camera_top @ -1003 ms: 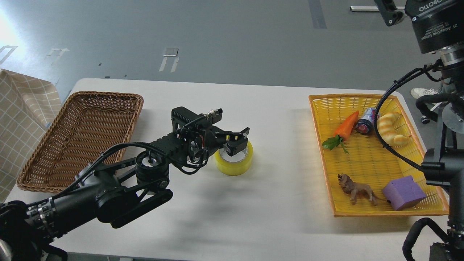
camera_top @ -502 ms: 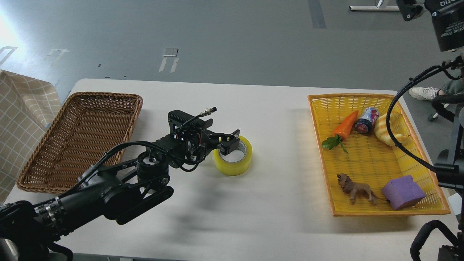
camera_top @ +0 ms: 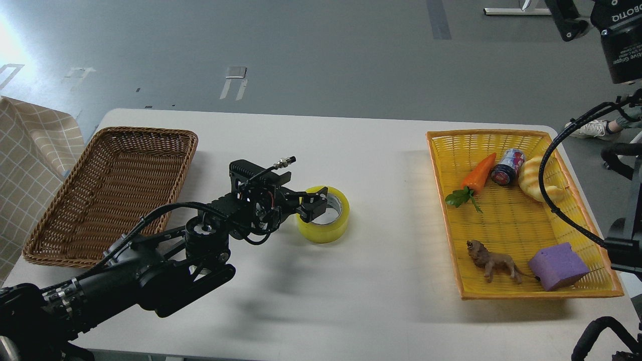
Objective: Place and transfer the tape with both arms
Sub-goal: 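Hook the left gripper into the tape roll's hole and grip it, then lift the tape roll and carry it over the wicker basket, then release the tape roll into the basket and raise the left arm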
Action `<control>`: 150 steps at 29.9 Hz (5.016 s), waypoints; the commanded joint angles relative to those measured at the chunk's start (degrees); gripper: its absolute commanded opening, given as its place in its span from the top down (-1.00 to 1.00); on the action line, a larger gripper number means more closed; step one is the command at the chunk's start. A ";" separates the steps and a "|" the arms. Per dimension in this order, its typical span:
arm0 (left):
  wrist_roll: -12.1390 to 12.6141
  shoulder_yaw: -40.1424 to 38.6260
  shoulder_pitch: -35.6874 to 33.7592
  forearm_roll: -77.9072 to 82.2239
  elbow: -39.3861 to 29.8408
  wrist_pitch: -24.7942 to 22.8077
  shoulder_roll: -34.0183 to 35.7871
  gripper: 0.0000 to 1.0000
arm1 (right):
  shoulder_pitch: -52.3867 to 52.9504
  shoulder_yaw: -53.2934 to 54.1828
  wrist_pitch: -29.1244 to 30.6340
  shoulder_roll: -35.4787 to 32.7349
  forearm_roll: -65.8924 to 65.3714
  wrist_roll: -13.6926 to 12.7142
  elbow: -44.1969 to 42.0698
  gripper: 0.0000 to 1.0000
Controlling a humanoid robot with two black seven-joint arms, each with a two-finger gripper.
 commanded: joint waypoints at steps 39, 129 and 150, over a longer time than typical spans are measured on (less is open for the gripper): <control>-6.14 3.44 -0.67 -0.62 6.59 3.24 0.04 0.61 | -6.03 0.61 0.00 -1.03 0.00 0.00 2.16 -0.99; -33.74 3.44 2.23 -22.41 25.93 16.42 35.63 0.05 | -8.58 -4.66 0.00 -0.51 0.00 -0.26 2.68 -0.99; -35.23 2.83 -11.63 -56.15 26.29 13.96 27.57 -0.96 | -9.37 -5.98 0.00 -0.68 0.00 -0.79 3.47 -0.99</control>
